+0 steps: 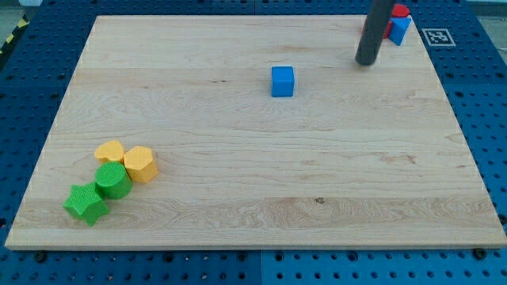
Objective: Place the cube at the bottom left of the red star
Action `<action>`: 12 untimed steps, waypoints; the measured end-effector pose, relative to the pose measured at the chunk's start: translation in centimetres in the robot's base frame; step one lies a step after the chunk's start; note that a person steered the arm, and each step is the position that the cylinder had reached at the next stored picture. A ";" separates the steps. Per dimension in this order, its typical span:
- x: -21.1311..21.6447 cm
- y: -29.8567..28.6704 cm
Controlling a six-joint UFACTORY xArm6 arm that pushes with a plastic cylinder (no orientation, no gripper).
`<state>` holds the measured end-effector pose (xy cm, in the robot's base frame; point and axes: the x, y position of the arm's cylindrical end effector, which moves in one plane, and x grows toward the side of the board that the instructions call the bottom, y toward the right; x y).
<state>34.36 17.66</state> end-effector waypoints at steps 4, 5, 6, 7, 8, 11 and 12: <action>6.8 -15.1; 3.1 -15.1; -0.4 -15.1; -3.6 -13.9; -3.0 -10.6; 0.7 -4.2; 0.5 -1.9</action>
<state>34.89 15.72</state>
